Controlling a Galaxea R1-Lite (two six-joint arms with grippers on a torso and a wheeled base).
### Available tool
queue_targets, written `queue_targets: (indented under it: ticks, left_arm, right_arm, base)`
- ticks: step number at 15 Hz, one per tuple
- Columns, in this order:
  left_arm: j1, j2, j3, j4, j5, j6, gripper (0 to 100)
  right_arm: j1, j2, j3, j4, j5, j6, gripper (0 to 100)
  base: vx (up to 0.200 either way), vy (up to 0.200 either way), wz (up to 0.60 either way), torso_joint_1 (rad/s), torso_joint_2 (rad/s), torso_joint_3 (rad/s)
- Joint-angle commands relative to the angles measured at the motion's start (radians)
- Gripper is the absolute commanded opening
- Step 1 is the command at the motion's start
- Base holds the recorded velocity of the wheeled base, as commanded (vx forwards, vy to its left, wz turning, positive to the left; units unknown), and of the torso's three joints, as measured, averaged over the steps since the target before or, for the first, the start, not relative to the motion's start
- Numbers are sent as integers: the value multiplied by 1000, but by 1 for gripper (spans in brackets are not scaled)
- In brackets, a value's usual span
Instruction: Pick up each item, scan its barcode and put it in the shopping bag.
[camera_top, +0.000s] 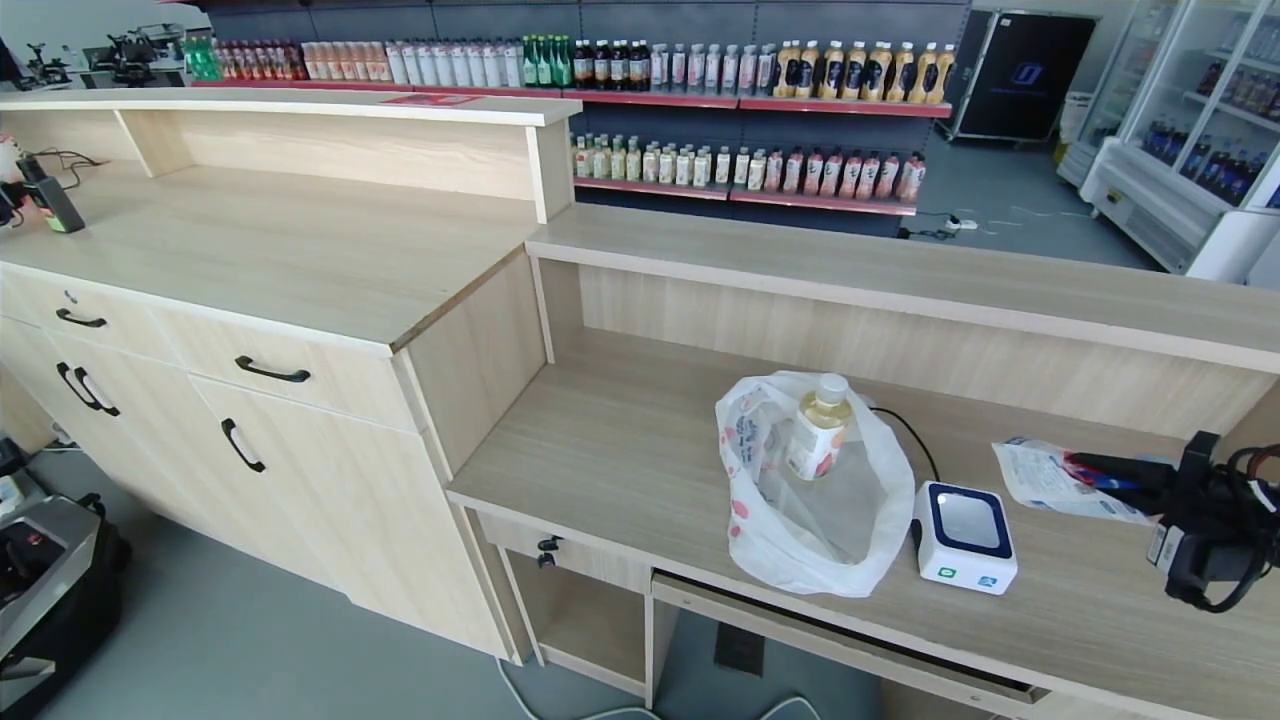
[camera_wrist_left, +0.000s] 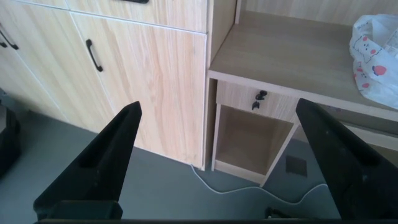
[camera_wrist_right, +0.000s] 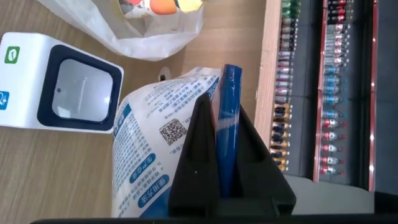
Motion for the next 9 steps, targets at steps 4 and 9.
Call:
queue_targets:
  ticks: [4, 9]
  left_arm:
    - [0, 0, 0, 0, 0, 0, 100]
    - [0, 0, 0, 0, 0, 0, 100]
  right_arm:
    - [54, 46, -5, -6, 2, 47, 0]
    - [91, 82, -39, -10, 2, 49, 0]
  base:
    - [0, 0, 0, 0, 0, 0]
    - [0, 0, 0, 0, 0, 0]
